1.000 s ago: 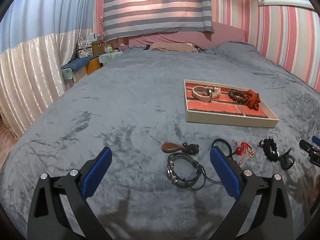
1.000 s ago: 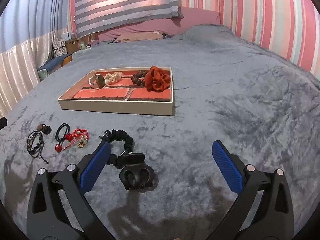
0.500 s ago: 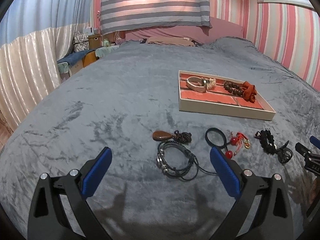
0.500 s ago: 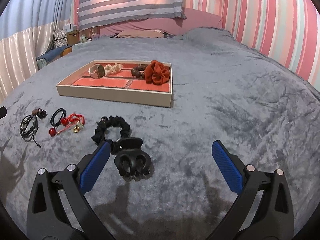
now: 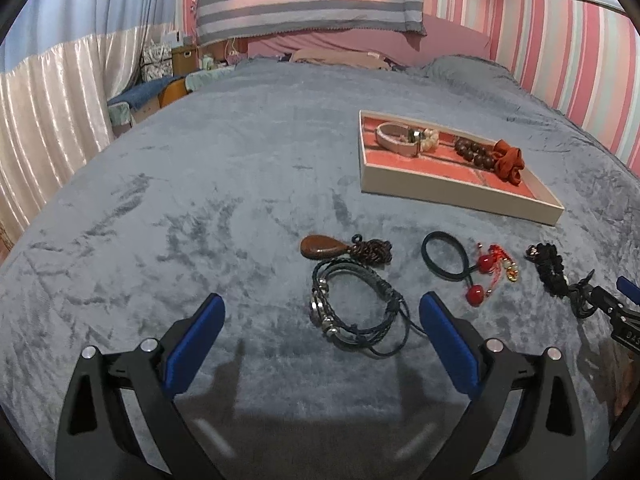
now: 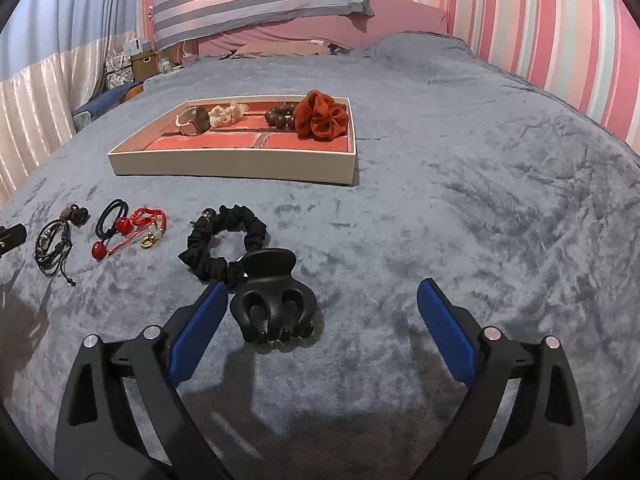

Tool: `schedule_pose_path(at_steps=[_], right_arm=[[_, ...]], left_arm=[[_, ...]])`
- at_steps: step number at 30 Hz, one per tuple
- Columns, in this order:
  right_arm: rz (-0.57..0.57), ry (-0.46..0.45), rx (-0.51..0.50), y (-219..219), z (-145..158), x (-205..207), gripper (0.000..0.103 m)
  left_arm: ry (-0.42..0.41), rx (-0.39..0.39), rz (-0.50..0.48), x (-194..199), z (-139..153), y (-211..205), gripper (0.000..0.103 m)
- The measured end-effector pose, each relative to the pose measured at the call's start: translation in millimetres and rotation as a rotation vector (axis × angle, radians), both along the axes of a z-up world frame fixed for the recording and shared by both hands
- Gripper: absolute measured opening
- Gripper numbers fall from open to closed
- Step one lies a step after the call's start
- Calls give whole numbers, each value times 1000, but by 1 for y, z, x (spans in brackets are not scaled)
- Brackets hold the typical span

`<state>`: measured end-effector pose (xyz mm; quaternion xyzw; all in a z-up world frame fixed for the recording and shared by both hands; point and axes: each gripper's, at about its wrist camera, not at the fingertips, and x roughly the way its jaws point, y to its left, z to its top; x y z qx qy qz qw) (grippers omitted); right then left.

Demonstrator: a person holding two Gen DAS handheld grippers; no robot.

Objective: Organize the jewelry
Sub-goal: 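Move both grippers back toward the jewelry lying beside the tray, then grasp the black braided bracelet with the left gripper while the right gripper grasps the black claw clip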

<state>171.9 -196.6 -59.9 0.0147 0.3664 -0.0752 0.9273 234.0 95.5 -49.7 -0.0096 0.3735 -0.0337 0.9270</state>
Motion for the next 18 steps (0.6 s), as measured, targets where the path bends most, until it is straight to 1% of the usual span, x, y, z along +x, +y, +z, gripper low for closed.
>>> schedule_pose_path(at_steps=[3, 5, 7, 10, 13, 15, 18], right_arm=[[-3, 13, 0, 1, -2, 3, 89], [-3, 21, -3, 2, -3, 5, 88], [-1, 33, -7, 5, -5, 8, 87], [11, 42, -22, 9, -7, 11, 84], [26, 53, -27, 12, -11, 13, 82], [34, 56, -21, 13, -11, 14, 78], [48, 66, -8, 13, -13, 16, 74]], left_arm=[[19, -5, -3, 6, -5, 2, 94], [35, -12, -7, 11, -9, 4, 91], [52, -18, -16, 14, -11, 6, 83], [74, -12, -19, 19, -17, 8, 75], [98, -19, -23, 24, -23, 11, 71], [109, -17, -28, 26, -27, 11, 68], [124, -13, -32, 29, -31, 10, 66]])
